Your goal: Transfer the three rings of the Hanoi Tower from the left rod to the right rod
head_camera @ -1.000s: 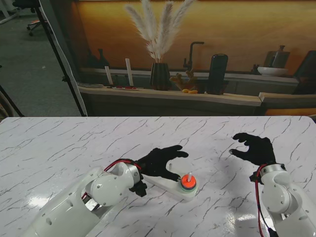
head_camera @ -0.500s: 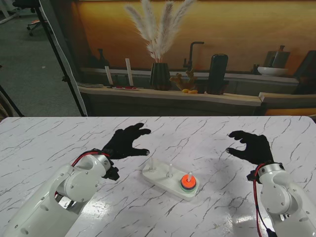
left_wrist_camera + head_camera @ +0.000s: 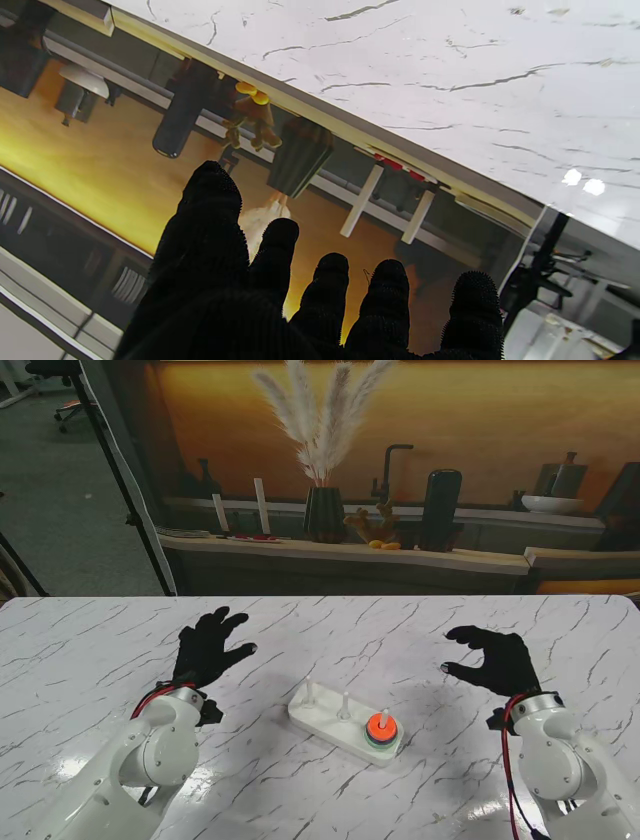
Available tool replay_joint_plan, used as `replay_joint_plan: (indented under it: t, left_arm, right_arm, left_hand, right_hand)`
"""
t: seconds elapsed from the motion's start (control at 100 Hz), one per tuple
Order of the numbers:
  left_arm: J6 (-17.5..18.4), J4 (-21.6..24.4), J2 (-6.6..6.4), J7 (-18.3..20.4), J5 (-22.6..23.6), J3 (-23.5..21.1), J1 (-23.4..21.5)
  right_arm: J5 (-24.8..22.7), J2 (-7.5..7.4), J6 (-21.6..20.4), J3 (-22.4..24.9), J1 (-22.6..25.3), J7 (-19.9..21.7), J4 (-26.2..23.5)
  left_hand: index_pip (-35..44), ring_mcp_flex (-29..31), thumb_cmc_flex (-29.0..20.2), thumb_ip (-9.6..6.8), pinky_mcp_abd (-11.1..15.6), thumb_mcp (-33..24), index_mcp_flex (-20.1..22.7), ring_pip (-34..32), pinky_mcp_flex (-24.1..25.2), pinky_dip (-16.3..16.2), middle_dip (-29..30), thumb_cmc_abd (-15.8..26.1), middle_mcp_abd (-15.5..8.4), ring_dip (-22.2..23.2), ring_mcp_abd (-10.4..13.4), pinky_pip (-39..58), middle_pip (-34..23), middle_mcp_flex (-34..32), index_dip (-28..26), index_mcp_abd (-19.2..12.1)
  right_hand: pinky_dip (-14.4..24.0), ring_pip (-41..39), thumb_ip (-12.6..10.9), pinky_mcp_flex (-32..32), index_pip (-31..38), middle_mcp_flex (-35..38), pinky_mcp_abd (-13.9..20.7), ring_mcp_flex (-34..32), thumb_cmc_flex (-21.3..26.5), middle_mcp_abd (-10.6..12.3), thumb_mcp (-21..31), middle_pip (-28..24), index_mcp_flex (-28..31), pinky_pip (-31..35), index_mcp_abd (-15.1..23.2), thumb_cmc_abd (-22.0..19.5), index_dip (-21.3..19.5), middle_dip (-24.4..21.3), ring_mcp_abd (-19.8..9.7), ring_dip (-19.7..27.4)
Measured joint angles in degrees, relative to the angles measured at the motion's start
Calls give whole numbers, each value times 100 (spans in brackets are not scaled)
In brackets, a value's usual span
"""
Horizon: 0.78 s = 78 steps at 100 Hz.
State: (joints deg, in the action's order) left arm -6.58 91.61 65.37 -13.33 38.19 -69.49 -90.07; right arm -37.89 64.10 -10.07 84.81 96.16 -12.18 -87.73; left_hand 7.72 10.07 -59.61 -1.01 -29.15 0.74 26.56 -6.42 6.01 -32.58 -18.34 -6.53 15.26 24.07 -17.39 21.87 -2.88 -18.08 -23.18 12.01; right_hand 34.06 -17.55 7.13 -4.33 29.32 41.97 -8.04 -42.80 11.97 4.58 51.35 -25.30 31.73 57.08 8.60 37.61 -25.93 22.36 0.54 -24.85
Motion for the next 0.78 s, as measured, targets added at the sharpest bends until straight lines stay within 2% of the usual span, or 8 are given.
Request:
replay_joint_plan:
  t: [0.2, 0.32, 0.39, 0.78]
  left_arm:
    - [-146, -65, 34, -243, -23, -52, -28]
    - [-478, -63, 35, -176, 97, -53, -31]
    - [-558, -67, 31, -165, 246, -53, -33]
    - [-617, -138, 31, -174, 120, -49, -29]
  right_arm:
    - [5, 12, 24, -45, 30, -11, -73]
    - [22, 18, 57, -70, 23, -12, -78]
    - [42, 24, 83, -76, 21, -13, -83]
    - [42, 32, 124, -86, 22, -25, -98]
  left_hand:
    - [0, 0, 4, 0, 0, 9, 0, 0, 0, 3, 0, 65, -1, -2, 0, 0, 0, 0, 0, 0]
    - [0, 0, 5, 0, 0, 9, 0, 0, 6, 5, 0, 65, -1, -4, 0, 0, 0, 0, 0, -1]
    - [0, 0, 5, 0, 0, 9, 0, 0, 7, 6, 0, 65, -1, -4, 0, 0, 0, 0, 0, -1]
    - [-4, 0, 5, 0, 0, 9, 0, 0, 9, 10, 0, 66, -1, -8, 0, -45, 0, 0, 0, -1]
  right_hand:
    - [-5, 1, 0, 2, -1, 0, -1, 0, 0, 0, -2, 1, 0, 0, 0, 0, 0, 0, 0, 0]
    - [-6, 1, 0, 2, -1, 0, -1, 0, 0, 1, -2, 1, 0, 0, 0, -1, 0, 0, 0, 0]
    - [-7, 1, 0, 2, -1, 0, -2, 0, 0, 1, -2, 1, 0, 0, 0, -1, 0, 0, 0, 0]
    - [-7, 1, 0, 2, -1, 0, -3, 0, 0, 1, -2, 1, 0, 0, 1, -1, 0, 0, 0, 1]
